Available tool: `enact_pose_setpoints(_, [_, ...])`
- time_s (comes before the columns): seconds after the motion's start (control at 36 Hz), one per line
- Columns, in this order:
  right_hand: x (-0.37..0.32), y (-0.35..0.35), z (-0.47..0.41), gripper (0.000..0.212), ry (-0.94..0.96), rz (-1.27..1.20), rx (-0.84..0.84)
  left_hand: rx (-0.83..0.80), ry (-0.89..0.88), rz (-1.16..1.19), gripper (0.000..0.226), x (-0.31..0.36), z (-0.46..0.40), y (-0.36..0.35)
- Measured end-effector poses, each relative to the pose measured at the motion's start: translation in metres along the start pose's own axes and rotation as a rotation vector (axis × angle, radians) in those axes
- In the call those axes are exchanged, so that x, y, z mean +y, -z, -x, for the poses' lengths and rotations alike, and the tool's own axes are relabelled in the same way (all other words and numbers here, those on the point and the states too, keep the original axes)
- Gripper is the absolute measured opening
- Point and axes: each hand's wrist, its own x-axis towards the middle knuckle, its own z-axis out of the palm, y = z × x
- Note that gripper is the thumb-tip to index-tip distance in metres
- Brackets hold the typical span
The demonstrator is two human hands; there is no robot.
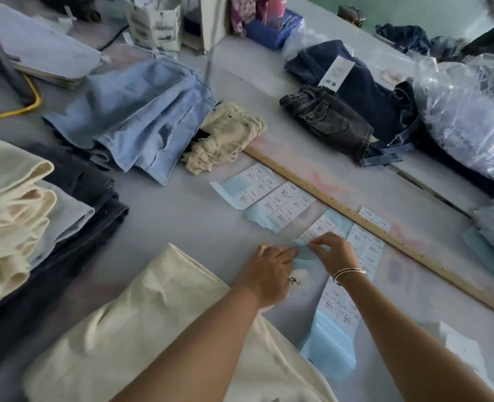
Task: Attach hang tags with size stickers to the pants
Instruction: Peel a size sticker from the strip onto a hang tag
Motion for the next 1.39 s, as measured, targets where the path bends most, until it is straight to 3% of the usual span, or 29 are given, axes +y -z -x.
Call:
enact_pose_setpoints(0.36, [-0.017,-0.010,-0.008,0.015,-0.309,-0.085,0.082,-0.033,0.020,0.042,0.040,-0.002,-0.002,-0.007])
enact_pose_setpoints(0.5, [-0.019,-0.006,-0.016,0.012,-0.451,-0.291,0.115,-0.054,0.019,0.013,0.039,-0.002,-0.002,-0.008])
enact_pose_setpoints(0.72, [-0.015,-0.005,0.004,0.019,0.007,0.002,-0.040,-0.041,0.001,0.013,0.040,-0.002,-0.002,-0.006])
enact_pose_setpoints(0.86, [-0.014,-0.003,0.004,0.014,-0.017,-0.022,0.010,-0.006,-0.007,0.020,0.037,-0.001,-0.001,-0.004])
enact_pose_setpoints(1.03, [-0.018,0.002,-0.006,0.014,0.028,0.117,-0.094,-0.019,-0.006,0.025,0.037,-0.001,-0.001,-0.003])
enact_pose_setpoints(1.19, [-0.005,0.006,-0.002,0.027,0.066,0.097,-0.119,0.099,-0.040,-0.008,0.022,-0.001,0.000,-0.005])
enact_pose_setpoints(1.31, [0.001,0.005,0.006,0.038,0.106,0.138,-0.176,-0.001,-0.039,-0.003,0.028,-0.001,-0.002,-0.006])
enact_pose_setpoints(1.39, [0.002,0.004,0.013,0.031,0.152,0.129,-0.114,-0.030,-0.040,0.006,0.032,-0.002,-0.002,-0.005])
